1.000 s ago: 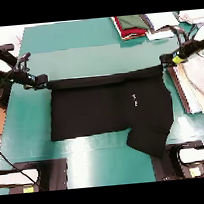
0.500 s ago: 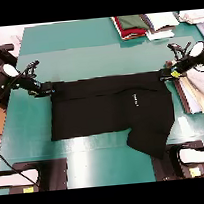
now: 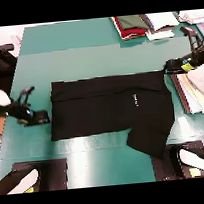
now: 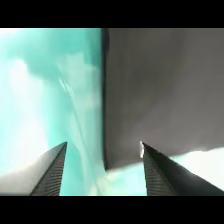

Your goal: Fold the shirts.

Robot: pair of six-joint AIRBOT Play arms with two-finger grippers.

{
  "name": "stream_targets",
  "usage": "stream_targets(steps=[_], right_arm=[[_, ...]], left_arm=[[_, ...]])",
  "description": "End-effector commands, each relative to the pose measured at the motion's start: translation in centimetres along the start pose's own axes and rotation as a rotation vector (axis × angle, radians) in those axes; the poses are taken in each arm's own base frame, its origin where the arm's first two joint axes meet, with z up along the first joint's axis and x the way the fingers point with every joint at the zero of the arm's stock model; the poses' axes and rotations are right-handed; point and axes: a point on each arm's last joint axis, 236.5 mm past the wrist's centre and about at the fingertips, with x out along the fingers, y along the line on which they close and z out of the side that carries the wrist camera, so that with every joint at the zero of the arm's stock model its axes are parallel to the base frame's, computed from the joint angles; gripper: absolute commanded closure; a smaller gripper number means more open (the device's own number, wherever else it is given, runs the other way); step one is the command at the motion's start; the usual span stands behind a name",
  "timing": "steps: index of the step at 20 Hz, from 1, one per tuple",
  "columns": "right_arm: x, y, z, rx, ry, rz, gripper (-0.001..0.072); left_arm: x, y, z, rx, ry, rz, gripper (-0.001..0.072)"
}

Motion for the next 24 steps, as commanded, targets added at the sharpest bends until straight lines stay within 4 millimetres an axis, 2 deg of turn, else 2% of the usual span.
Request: stream_targets(steps=[1,6,7,8,9,11,12,13,15,17,18,19,20,22,24], right_arm=[[-2.5,2.9,0.9,-0.050,-0.100,0.040,0.0351],[-2.2,4.1,0.4,-0.080,-0.075,0.057,0.0350],[-2.2,4.2,0.2,-0.081,-0.067,0.058,0.0351],[-2.2,4.1,-0.2,-0.083,-0.052,0.055,0.0351],[-2.2,3.5,-0.8,-0.084,-0.026,0.037,0.0351],[-2.1,2.1,-2.3,-0.066,0.030,0.005,0.0352],[-1.9,1.3,-3.1,-0.039,0.042,0.000,0.0352],[-1.7,0.3,-4.2,-0.007,0.054,-0.011,0.0353],[-1.1,-2.0,-7.1,0.074,0.091,-0.035,0.0352],[-0.3,-5.0,-11.5,0.187,0.168,-0.078,0.0348],[0.2,-6.7,-14.7,0.240,0.241,-0.098,0.0313],[0.6,-7.7,-18.0,0.306,0.322,-0.098,0.0200],[1.2,-8.0,-20.5,0.379,0.376,-0.080,0.0150],[2.7,-7.9,-24.5,0.485,0.459,-0.044,0.0153],[4.0,-7.0,-27.0,0.508,0.520,-0.011,0.0158]], left_arm=[[3.6,-1.3,-5.0,-0.072,0.077,-0.094,0.0161],[4.9,-4.2,-3.8,-0.013,0.004,-0.137,0.0162],[5.0,-4.8,-3.8,-0.005,0.003,-0.145,0.0208],[4.9,-4.9,-3.8,0.003,0.002,-0.145,0.0462],[4.8,-4.9,-3.7,0.007,-0.002,-0.140,0.0616],[4.1,-4.6,-2.9,0.026,-0.024,-0.121,0.0642],[3.7,-4.6,-2.6,0.036,-0.035,-0.116,0.0680],[3.3,-4.7,-2.2,0.042,-0.051,-0.112,0.0680],[2.2,-4.9,-1.7,0.062,-0.060,-0.109,0.0681],[1.0,-5.4,-1.4,0.094,-0.059,-0.114,0.0681],[0.5,-5.6,-1.2,0.100,-0.060,-0.115,0.0680],[0.2,-5.7,-0.9,0.103,-0.070,-0.116,0.0680],[0.1,-5.7,-0.9,0.104,-0.073,-0.117,0.0681],[0.2,-5.7,-0.9,0.104,-0.072,-0.117,0.0680],[0.2,-5.7,-1.0,0.104,-0.069,-0.117,0.0680]])
